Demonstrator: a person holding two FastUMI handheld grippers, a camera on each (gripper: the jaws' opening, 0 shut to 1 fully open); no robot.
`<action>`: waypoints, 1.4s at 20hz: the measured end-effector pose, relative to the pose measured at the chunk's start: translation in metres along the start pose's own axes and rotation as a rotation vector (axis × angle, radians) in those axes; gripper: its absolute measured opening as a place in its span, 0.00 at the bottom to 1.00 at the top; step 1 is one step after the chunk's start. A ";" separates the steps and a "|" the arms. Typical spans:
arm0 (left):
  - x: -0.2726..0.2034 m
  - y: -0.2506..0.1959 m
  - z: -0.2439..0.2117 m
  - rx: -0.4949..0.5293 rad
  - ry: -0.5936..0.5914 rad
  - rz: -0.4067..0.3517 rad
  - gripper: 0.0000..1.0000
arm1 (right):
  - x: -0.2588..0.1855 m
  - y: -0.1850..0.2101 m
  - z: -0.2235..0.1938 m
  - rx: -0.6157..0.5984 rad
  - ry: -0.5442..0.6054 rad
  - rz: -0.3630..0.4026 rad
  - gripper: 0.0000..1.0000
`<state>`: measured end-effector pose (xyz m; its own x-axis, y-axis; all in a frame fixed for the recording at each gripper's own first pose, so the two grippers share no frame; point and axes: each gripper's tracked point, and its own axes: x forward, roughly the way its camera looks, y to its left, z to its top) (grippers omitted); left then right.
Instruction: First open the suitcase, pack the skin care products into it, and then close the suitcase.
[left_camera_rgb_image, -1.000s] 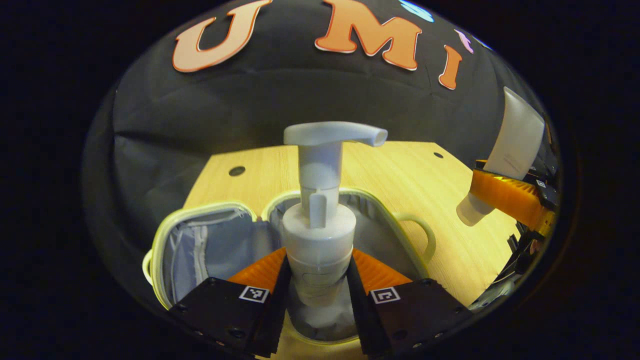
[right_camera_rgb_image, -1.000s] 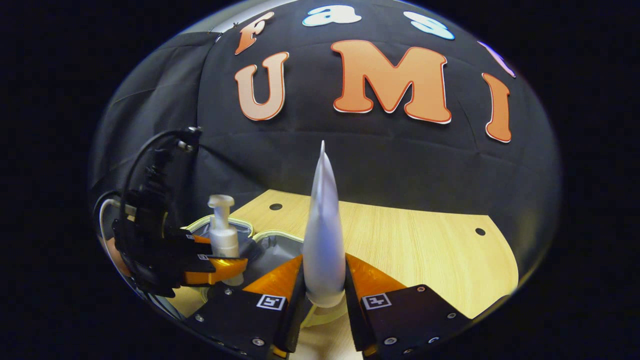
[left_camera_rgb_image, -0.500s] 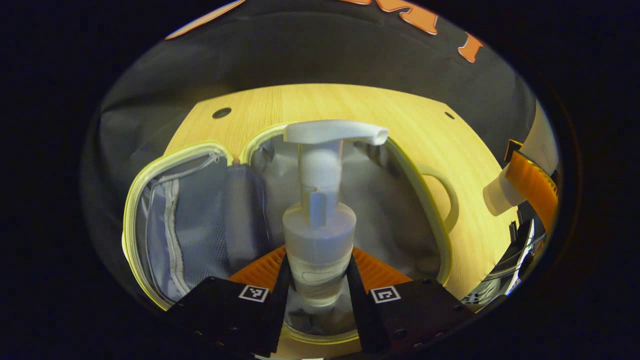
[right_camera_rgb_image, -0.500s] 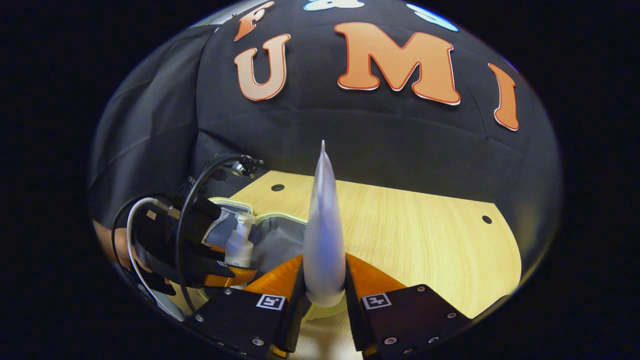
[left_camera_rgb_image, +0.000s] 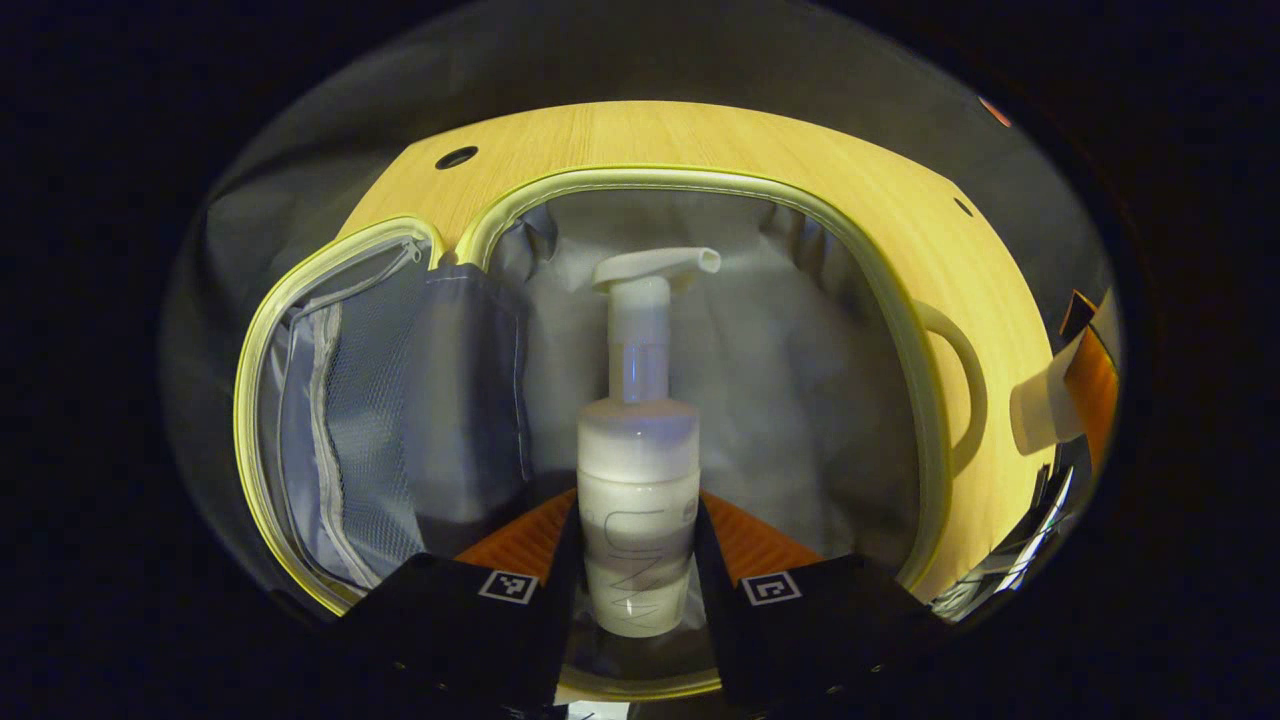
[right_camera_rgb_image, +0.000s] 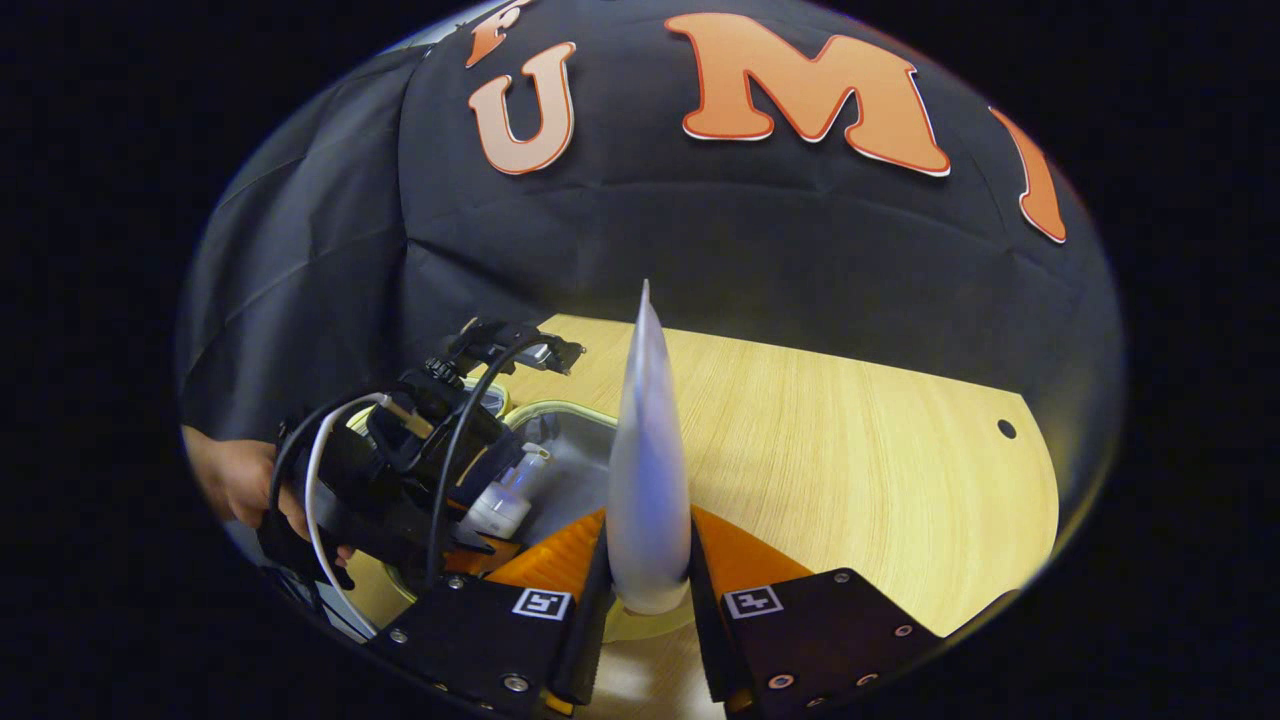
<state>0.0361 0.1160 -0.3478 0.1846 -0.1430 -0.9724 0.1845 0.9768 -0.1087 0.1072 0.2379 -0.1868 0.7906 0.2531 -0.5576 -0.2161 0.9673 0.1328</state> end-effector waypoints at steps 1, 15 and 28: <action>0.002 0.000 -0.001 -0.021 0.002 0.009 0.59 | 0.003 0.001 -0.001 0.006 0.009 0.008 0.42; -0.058 0.019 0.021 -0.092 -0.229 0.065 0.77 | 0.041 0.029 -0.024 0.065 0.161 0.115 0.42; -0.168 0.117 0.014 -0.327 -0.456 0.212 0.83 | 0.061 0.062 -0.085 0.139 0.443 0.118 0.42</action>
<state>0.0402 0.2519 -0.1942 0.5941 0.0768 -0.8007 -0.1947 0.9796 -0.0505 0.0937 0.3119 -0.2820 0.4382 0.3592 -0.8240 -0.1866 0.9331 0.3075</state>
